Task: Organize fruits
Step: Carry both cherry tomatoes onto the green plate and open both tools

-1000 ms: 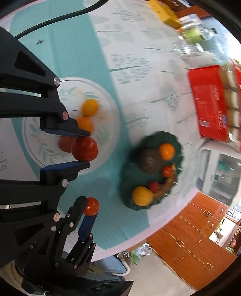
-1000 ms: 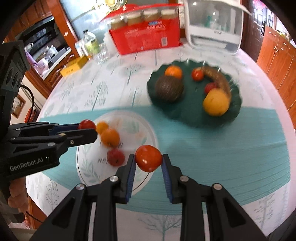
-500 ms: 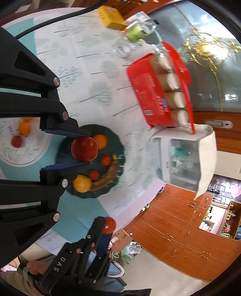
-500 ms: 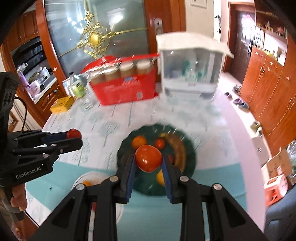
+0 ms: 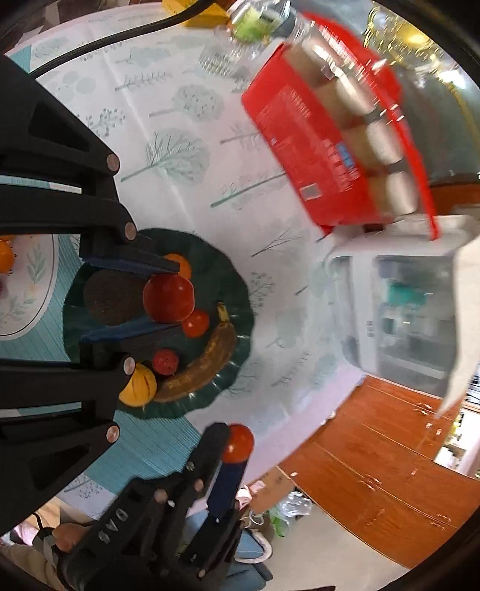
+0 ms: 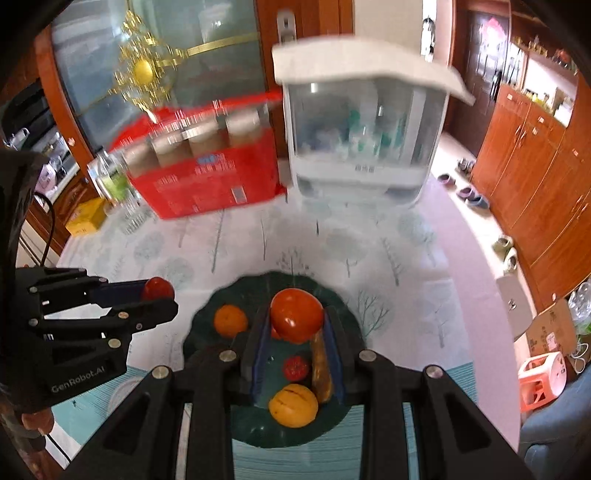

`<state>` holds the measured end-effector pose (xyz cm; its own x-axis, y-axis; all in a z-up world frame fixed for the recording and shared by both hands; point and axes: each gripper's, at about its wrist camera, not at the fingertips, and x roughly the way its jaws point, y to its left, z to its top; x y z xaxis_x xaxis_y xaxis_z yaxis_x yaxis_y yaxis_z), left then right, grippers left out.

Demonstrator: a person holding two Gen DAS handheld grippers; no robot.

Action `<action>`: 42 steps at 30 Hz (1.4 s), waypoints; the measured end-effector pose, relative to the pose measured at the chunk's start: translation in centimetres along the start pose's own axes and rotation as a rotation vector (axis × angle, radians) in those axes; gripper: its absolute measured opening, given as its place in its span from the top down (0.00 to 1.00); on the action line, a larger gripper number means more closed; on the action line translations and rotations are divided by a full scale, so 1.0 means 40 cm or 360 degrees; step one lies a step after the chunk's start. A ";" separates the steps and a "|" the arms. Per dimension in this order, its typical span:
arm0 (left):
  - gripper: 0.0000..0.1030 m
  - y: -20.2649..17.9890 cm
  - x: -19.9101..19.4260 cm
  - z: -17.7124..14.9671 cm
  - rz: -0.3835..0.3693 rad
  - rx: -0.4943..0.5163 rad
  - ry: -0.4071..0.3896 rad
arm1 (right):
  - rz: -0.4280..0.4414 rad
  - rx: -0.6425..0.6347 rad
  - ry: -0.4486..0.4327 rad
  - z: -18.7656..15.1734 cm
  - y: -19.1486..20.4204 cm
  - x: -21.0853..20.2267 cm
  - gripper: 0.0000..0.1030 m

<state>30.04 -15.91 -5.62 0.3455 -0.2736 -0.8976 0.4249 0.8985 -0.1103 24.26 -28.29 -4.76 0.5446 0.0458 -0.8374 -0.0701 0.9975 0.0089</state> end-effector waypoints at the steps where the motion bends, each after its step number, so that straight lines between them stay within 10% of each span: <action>1: 0.77 0.003 0.023 0.000 0.0000 0.0000 0.0024 | 0.0006 -0.0002 0.0033 -0.007 -0.002 0.029 0.72; 14: 0.77 0.024 0.224 -0.019 -0.0102 -0.0010 0.0214 | 0.0074 -0.0043 0.0317 -0.092 0.010 0.269 0.72; 42: 0.45 0.034 0.185 -0.073 -0.0099 -0.0022 0.0174 | 0.0094 -0.0027 0.0283 -0.123 0.011 0.240 0.60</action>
<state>30.72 -15.73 -13.67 0.2250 -0.2904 -0.9301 0.4306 0.8859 -0.1724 25.33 -27.68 -15.48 0.3829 0.0925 -0.9191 -0.1123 0.9923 0.0531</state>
